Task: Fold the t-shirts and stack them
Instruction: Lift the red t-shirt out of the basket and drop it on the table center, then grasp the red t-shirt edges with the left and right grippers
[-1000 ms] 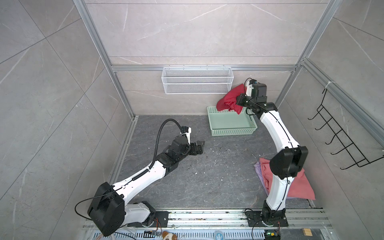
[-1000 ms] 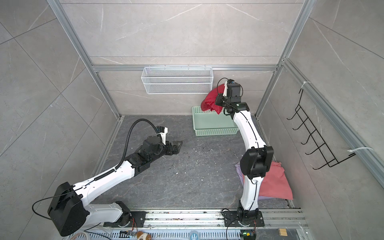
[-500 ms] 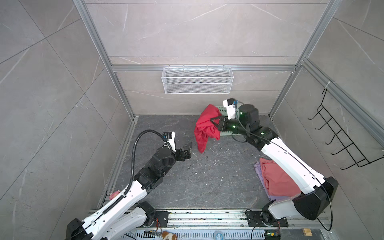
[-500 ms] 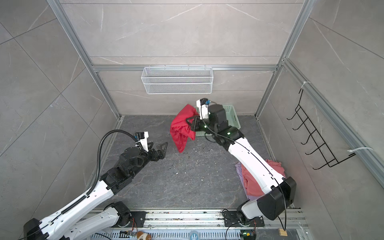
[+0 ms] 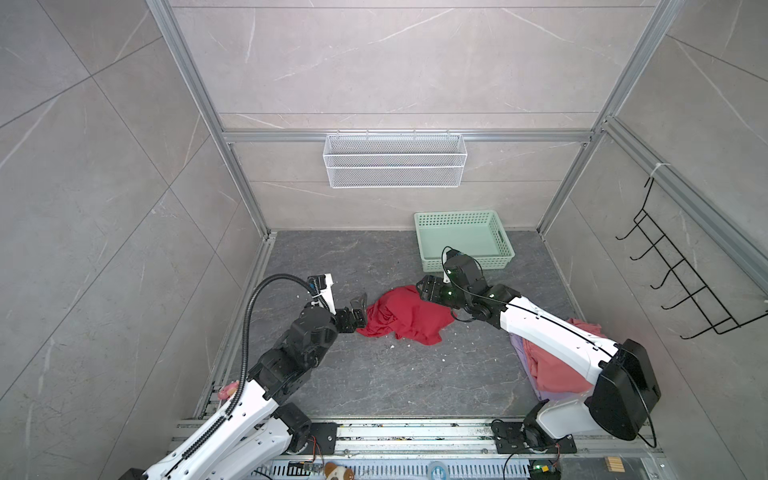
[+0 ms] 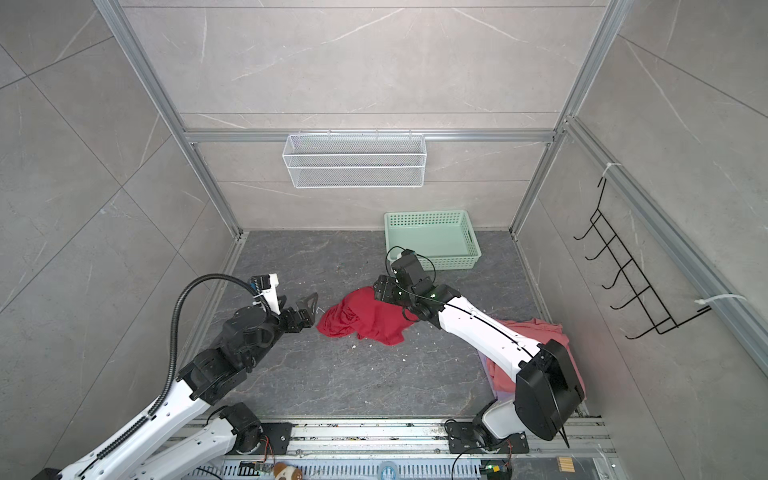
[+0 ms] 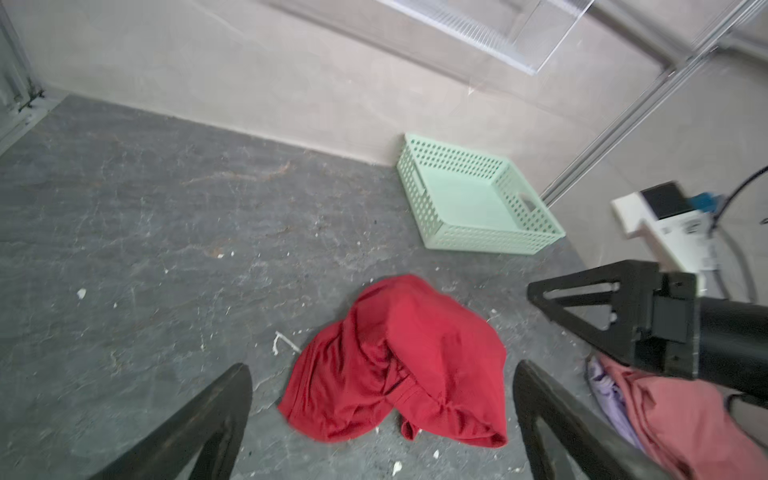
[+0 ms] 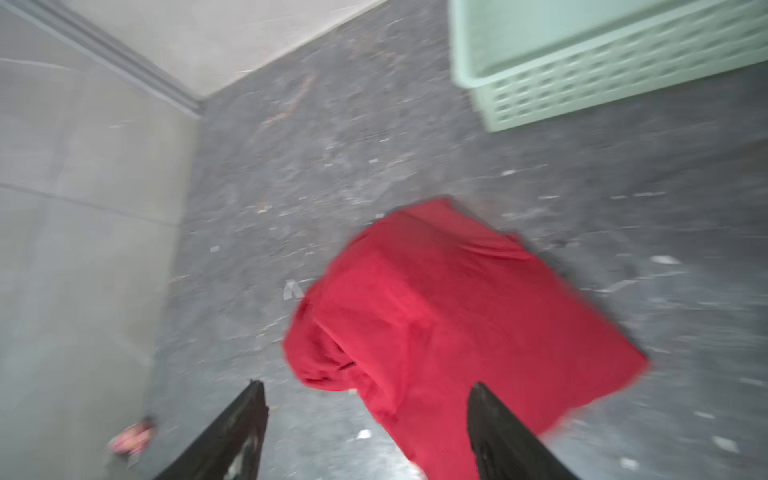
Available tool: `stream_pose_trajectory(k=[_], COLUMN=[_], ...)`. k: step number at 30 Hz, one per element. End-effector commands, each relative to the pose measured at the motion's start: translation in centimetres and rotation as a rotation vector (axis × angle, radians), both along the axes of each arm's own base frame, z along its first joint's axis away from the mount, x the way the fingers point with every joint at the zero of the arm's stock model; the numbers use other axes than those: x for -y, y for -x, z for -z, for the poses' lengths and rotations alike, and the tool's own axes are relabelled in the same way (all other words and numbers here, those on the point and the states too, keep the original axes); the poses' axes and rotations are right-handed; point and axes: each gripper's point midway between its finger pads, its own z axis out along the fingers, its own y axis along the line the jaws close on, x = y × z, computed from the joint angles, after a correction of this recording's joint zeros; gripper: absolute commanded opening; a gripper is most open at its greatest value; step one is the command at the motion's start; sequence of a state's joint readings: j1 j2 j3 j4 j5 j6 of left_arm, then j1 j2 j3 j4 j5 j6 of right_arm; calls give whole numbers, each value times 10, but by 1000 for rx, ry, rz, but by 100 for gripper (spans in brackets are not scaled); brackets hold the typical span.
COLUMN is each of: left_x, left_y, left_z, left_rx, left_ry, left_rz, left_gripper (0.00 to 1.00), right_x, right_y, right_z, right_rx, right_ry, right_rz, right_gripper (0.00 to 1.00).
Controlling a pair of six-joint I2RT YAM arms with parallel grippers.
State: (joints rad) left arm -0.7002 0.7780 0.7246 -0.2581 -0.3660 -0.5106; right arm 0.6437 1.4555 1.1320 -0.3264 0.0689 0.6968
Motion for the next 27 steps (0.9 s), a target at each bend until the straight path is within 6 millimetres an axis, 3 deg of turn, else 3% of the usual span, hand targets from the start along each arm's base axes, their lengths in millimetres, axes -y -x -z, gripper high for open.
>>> stream_pose_trajectory(k=[1, 4, 10, 15, 21, 27], left_x=[-4, 0, 6, 5, -5, 0], left_y=[2, 2, -2, -16, -30, -40], left_z=[29, 57, 109, 148, 177, 206], left_rx=[-143, -244, -392, -519, -597, -652], left_ry=[-71, -94, -126, -95, -117, -84], left_rz=[-33, -41, -59, -94, -157, -136], left_gripper=[100, 99, 97, 87, 71, 65], right_x=[30, 28, 19, 15, 30, 34], right_y=[2, 12, 33, 54, 71, 85], right_z=[-21, -16, 28, 55, 73, 94], right_rx=[88, 66, -31, -90, -115, -145], right_ry=[136, 137, 97, 68, 65, 40], right_rz=[38, -15, -78, -90, -44, -38], right_gripper=[77, 76, 73, 71, 71, 73])
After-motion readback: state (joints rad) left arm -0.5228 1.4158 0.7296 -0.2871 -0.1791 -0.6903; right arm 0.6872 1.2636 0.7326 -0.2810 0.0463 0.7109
